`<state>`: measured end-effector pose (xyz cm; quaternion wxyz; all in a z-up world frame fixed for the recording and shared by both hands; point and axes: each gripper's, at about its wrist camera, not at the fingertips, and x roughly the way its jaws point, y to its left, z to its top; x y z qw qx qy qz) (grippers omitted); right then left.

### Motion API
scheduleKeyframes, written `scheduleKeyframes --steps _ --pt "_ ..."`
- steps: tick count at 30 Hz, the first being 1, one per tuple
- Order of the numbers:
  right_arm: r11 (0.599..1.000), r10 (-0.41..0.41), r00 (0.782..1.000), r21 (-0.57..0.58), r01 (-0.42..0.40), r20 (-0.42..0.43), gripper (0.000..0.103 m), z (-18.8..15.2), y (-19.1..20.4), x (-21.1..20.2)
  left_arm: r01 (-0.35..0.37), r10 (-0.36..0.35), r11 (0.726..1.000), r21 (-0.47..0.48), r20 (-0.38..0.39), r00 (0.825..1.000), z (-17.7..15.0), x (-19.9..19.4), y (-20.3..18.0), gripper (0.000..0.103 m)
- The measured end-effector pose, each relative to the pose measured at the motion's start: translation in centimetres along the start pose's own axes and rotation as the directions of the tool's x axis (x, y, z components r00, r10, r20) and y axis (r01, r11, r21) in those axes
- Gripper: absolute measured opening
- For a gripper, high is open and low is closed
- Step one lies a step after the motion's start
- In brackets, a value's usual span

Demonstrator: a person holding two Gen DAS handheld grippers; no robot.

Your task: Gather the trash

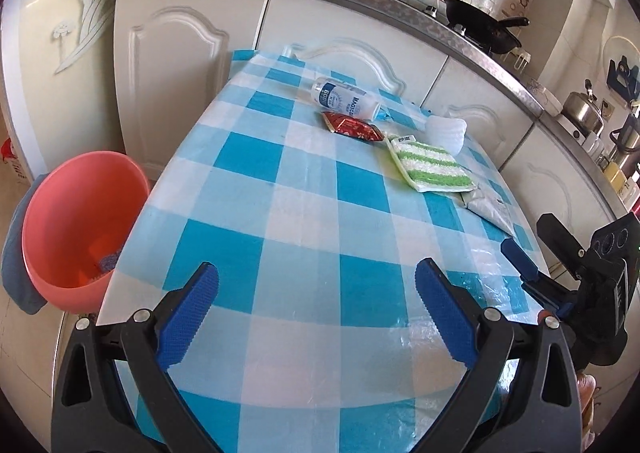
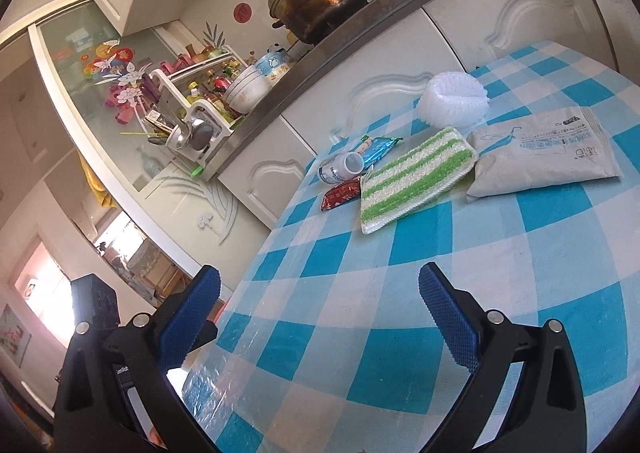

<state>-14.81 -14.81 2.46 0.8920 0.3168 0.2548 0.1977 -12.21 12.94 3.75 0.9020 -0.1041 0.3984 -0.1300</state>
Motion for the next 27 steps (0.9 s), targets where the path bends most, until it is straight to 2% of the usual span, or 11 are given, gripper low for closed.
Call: scheduleKeyframes --steps 4,7,10,13,16,19,22,27 --pt "1.0 0.003 1.0 0.027 -0.003 -0.003 0.098 0.5 -0.9 -0.5 -0.005 0.006 1.0 0.021 -0.034 0.999 2.3 1.6 -1.5 0.099" --pt "0.999 0.016 1.0 0.052 -0.015 -0.02 0.098 0.7 -1.5 -0.6 -0.022 0.022 1.0 0.022 -0.018 1.0 5.0 2.7 -2.8 0.099" --pt "0.998 0.029 0.999 0.061 -0.026 -0.045 0.098 0.9 -1.8 -0.5 -0.045 0.045 0.999 0.003 0.02 0.999 9.1 4.4 -4.1 0.099" --pt "0.997 0.026 0.996 0.07 -0.021 -0.081 0.098 1.0 -2.1 -0.2 -0.055 0.056 0.998 -0.038 0.025 0.998 13.6 7.3 -4.8 0.099" --pt "0.995 0.028 0.99 0.096 -0.015 -0.137 0.098 0.9 -2.5 0.3 -0.078 0.075 0.992 -0.102 -0.033 0.997 18.1 11.8 -4.8 0.099" --pt "0.993 0.045 0.987 0.114 -0.027 -0.153 0.098 0.9 -2.8 0.4 -0.118 0.105 0.982 -0.147 -0.089 0.99 21.4 16.3 -4.5 0.099" --pt "0.995 0.042 0.99 0.1 -0.028 -0.134 0.098 1.1 -2.9 -0.2 -0.145 0.12 0.975 -0.168 -0.147 0.982 23.6 20.3 -4.4 0.099" --pt "0.994 0.044 0.995 0.105 -0.034 -0.09 0.098 1.6 -3.5 -1.0 -0.202 0.172 0.969 -0.145 -0.2 0.965 25.2 24.0 -5.0 0.099"
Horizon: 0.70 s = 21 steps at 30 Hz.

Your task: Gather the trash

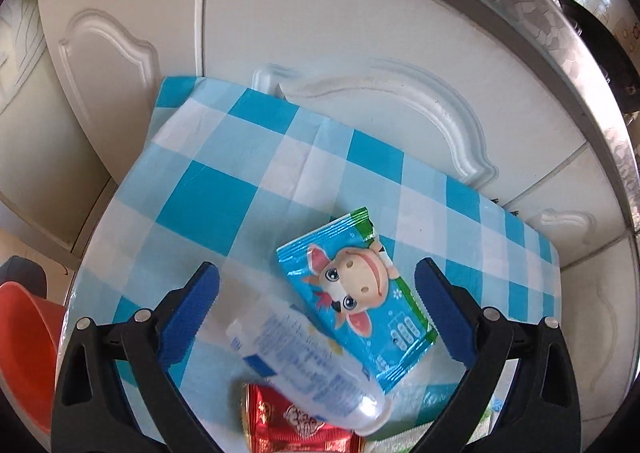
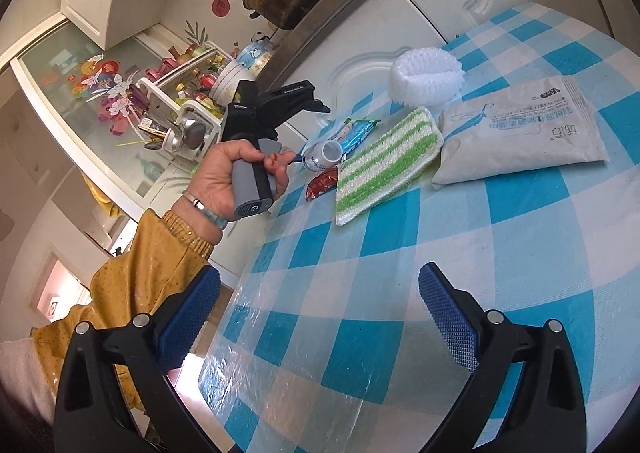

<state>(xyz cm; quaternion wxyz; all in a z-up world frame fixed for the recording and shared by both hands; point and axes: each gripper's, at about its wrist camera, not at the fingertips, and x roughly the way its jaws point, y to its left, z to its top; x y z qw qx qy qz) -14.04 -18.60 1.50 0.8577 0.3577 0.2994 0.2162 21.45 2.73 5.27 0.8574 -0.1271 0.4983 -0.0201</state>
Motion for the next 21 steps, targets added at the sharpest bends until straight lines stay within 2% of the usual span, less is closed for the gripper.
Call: scheduleKeyframes --steps 6,10,13,16,21 --pt "1.0 0.018 1.0 0.025 -0.018 0.003 0.098 0.1 -0.5 0.0 -0.045 0.044 0.998 -0.04 -0.019 0.999 1.3 2.2 -0.1 0.099" --pt "1.0 0.021 1.0 0.023 -0.021 -0.001 0.098 0.2 -0.4 0.1 -0.047 0.043 0.996 -0.076 -0.054 0.998 1.3 3.4 0.4 0.099" --pt "0.999 0.021 1.0 0.031 -0.021 -0.004 0.098 0.2 -0.5 0.2 -0.066 0.063 0.997 -0.043 -0.06 0.996 1.1 3.6 -0.3 0.099" --pt "0.999 0.022 1.0 0.033 -0.022 -0.004 0.098 0.2 -0.6 0.2 -0.117 0.122 0.991 0.068 -0.066 0.99 0.3 4.0 -1.8 0.099" --pt "0.999 0.024 1.0 0.038 -0.024 -0.002 0.098 0.2 -0.6 0.1 -0.096 0.104 0.987 0.131 -0.059 0.993 -1.1 3.6 -2.8 0.099"
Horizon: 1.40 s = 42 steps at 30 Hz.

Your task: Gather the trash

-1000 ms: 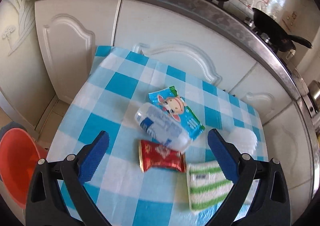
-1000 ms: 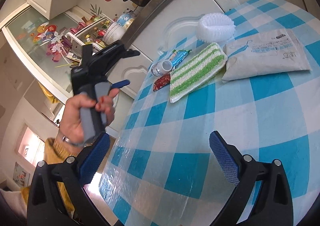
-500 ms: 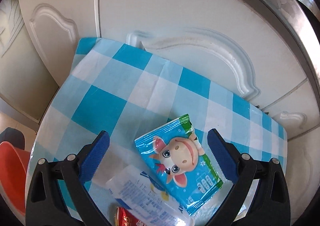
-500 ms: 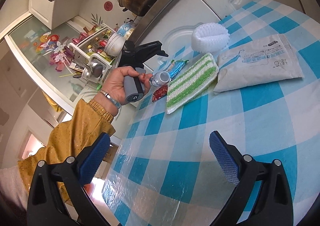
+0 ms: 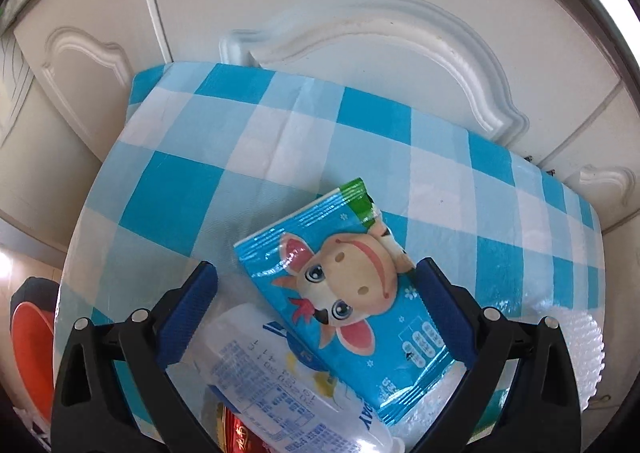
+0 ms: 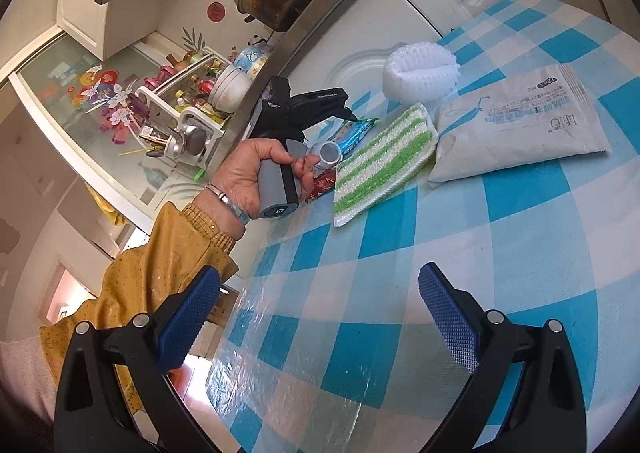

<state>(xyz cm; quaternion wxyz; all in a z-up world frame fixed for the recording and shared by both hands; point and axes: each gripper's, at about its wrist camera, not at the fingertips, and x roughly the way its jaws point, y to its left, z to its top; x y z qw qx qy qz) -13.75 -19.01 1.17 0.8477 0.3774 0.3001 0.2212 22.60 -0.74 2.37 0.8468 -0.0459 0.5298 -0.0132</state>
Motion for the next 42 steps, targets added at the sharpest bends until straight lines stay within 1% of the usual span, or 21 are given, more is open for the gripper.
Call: scheduleKeyframes --steps 6,9,12,13,17,23,25,27,28,29,30,32,33,34,37,38,42 --pt "1.0 0.011 1.0 0.025 -0.011 0.001 0.098 0.0 -0.4 0.0 0.04 -0.039 0.994 0.099 -0.013 0.999 -1.4 -0.7 -1.3 0.099" --pt "0.999 0.015 1.0 0.033 -0.015 0.002 0.098 0.0 -0.4 0.0 0.071 -0.066 0.982 0.178 -0.031 0.997 -2.1 -0.8 -2.5 0.099" --pt "0.999 0.016 1.0 0.034 -0.016 0.001 0.098 0.0 -0.5 0.0 0.084 -0.075 0.965 0.247 -0.046 0.996 -2.9 -1.1 -3.4 0.099" --pt "0.999 0.016 1.0 0.033 -0.016 0.002 0.098 0.0 -0.5 0.0 0.086 -0.077 0.964 0.252 -0.048 0.996 -2.9 -1.1 -3.5 0.099" --pt "0.999 0.023 1.0 0.037 -0.023 -0.001 0.098 0.0 -0.6 0.0 0.071 -0.068 0.98 0.187 -0.024 0.997 -2.2 -1.1 -3.0 0.099" --pt "0.998 0.041 0.999 0.049 -0.041 -0.008 0.098 0.0 -0.8 0.0 -0.021 0.023 0.992 0.126 -0.012 1.0 -0.9 -0.1 -3.8 0.099" --pt "0.998 0.045 0.999 0.046 -0.044 -0.012 0.098 0.0 -0.7 0.1 -0.042 0.042 0.994 0.104 -0.001 0.999 -0.6 0.1 -3.9 0.099" --pt "0.998 0.047 0.999 0.044 -0.047 -0.017 0.098 0.0 -0.6 0.1 -0.076 0.074 0.987 0.141 0.019 0.997 -1.0 -0.1 -4.1 0.097" --pt "0.998 0.05 0.999 0.044 -0.049 -0.017 0.098 0.0 -0.6 0.1 -0.072 0.068 0.986 0.148 0.037 0.997 -1.2 -0.3 -4.3 0.092" --pt "0.998 0.053 0.998 0.046 -0.053 -0.017 0.098 0.0 -0.7 0.0 -0.064 0.057 0.985 0.157 0.044 0.997 -1.3 -0.3 -4.7 0.083" --pt "0.997 0.056 0.998 0.047 -0.056 -0.016 0.098 0.0 -0.7 0.0 -0.059 0.051 0.984 0.171 0.051 0.997 -1.5 -0.6 -5.1 0.076" --pt "0.997 0.058 0.998 0.048 -0.057 -0.016 0.098 0.0 -0.8 0.0 -0.05 0.04 0.981 0.185 0.056 0.998 -1.8 -1.1 -5.6 0.049" --pt "0.997 0.058 0.998 0.048 -0.057 -0.016 0.098 0.0 -0.8 0.0 -0.045 0.035 0.98 0.195 0.057 0.998 -2.0 -1.3 -5.8 0.044" --pt "0.997 0.059 0.998 0.048 -0.058 -0.016 0.098 0.0 -0.8 -0.1 -0.039 0.028 0.978 0.203 0.058 0.998 -2.1 -1.5 -6.0 0.036" --pt "0.997 0.065 0.998 0.052 -0.064 -0.011 0.098 0.0 -0.9 -0.1 -0.011 -0.003 0.977 0.211 0.066 0.998 -2.8 -1.9 -5.9 0.028" --pt "0.996 0.065 0.998 0.053 -0.065 -0.01 0.098 0.0 -0.9 -0.2 0.001 -0.016 0.977 0.215 0.07 0.997 -3.5 -2.5 -5.1 0.025" --pt "0.996 0.07 0.998 0.055 -0.07 -0.007 0.098 0.1 -0.9 -0.2 0.058 -0.073 0.976 0.209 0.065 0.995 -4.6 -2.7 -4.7 0.02"
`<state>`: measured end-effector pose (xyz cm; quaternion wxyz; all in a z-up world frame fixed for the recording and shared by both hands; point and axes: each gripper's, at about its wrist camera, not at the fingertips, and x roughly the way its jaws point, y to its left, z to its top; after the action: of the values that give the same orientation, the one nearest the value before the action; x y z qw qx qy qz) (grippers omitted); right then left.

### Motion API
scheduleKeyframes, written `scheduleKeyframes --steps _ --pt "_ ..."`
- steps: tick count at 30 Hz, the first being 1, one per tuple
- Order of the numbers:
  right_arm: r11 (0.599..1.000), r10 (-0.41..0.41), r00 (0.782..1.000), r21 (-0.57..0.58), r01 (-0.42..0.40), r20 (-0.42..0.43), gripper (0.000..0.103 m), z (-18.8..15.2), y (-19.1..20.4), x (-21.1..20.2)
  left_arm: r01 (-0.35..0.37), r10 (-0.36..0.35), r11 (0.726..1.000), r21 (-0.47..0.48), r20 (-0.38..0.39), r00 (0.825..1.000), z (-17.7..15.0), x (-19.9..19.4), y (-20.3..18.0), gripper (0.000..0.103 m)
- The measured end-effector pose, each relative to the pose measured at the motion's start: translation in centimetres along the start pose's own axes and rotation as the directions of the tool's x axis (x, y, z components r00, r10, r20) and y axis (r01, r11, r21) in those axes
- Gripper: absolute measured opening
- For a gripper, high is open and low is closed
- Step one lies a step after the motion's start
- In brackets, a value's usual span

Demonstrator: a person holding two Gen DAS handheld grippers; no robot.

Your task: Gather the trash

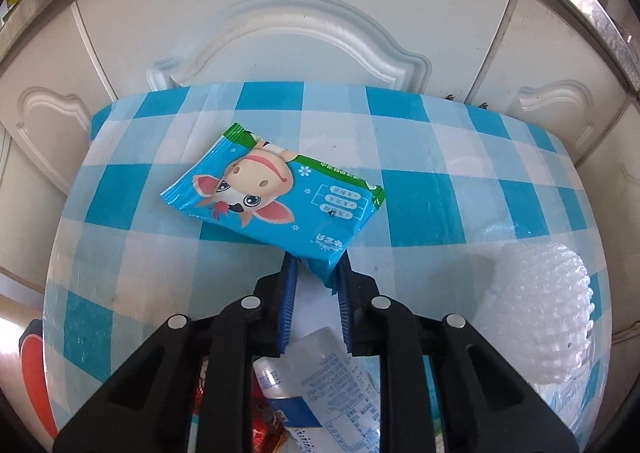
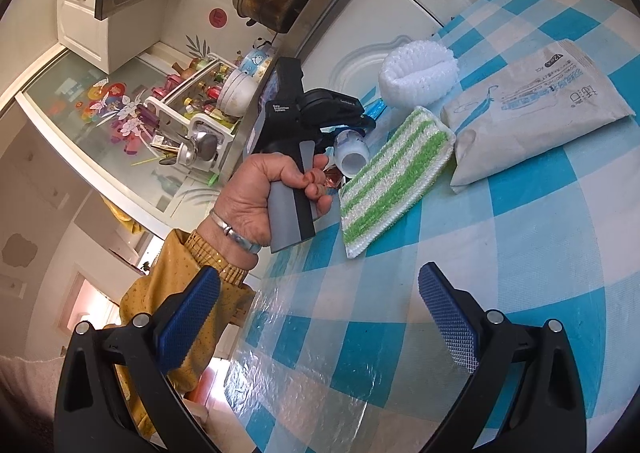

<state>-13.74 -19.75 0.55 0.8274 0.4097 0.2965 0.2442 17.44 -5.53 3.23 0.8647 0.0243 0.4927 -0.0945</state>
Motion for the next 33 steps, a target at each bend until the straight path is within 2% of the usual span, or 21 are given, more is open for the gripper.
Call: scheduleKeyframes --steps 8,14,18,21,23,27,29,31,33 --pt "1.0 0.002 1.0 0.005 -0.002 0.007 0.098 0.1 -0.1 -0.2 0.086 -0.086 0.996 0.012 -0.01 0.996 -3.6 -1.6 0.3 0.019" --pt "1.0 -0.014 1.0 0.003 0.014 0.009 0.098 0.1 0.0 -0.1 0.171 -0.171 0.985 0.02 -0.037 0.985 -6.9 -3.3 0.3 0.019" --pt "0.999 -0.032 0.999 0.001 0.032 0.009 0.098 0.0 0.1 -0.1 0.21 -0.208 0.976 0.051 -0.028 0.978 -7.8 -4.4 0.2 0.021" --pt "0.999 -0.049 0.999 -0.002 0.049 0.01 0.098 0.0 0.2 -0.1 0.229 -0.23 0.972 0.05 0.017 0.973 -7.9 -6.0 0.6 0.041" --pt "0.998 -0.063 0.998 -0.008 0.063 0.006 0.098 0.0 0.2 0.0 0.228 -0.231 0.972 0.059 0.046 0.972 -8.0 -7.2 1.0 0.06" --pt "0.994 -0.106 0.994 -0.038 0.106 -0.006 0.098 -0.1 0.7 0.3 0.216 -0.222 0.974 0.062 0.113 0.968 -8.7 -9.9 2.5 0.072" --pt "0.988 -0.143 0.99 -0.063 0.142 -0.01 0.098 -0.2 1.1 0.5 0.189 -0.192 0.981 0.036 0.142 0.971 -9.4 -10.8 3.8 0.08" --pt "0.977 -0.196 0.981 -0.088 0.194 -0.016 0.098 -0.3 1.4 0.8 0.142 -0.142 0.99 0.011 0.164 0.976 -10.1 -11.2 5.2 0.08" --pt "0.958 -0.261 0.965 -0.125 0.257 -0.02 0.098 -0.4 1.8 1.1 0.137 -0.129 0.989 -0.047 0.154 0.98 -10.5 -10.5 7.1 0.08"
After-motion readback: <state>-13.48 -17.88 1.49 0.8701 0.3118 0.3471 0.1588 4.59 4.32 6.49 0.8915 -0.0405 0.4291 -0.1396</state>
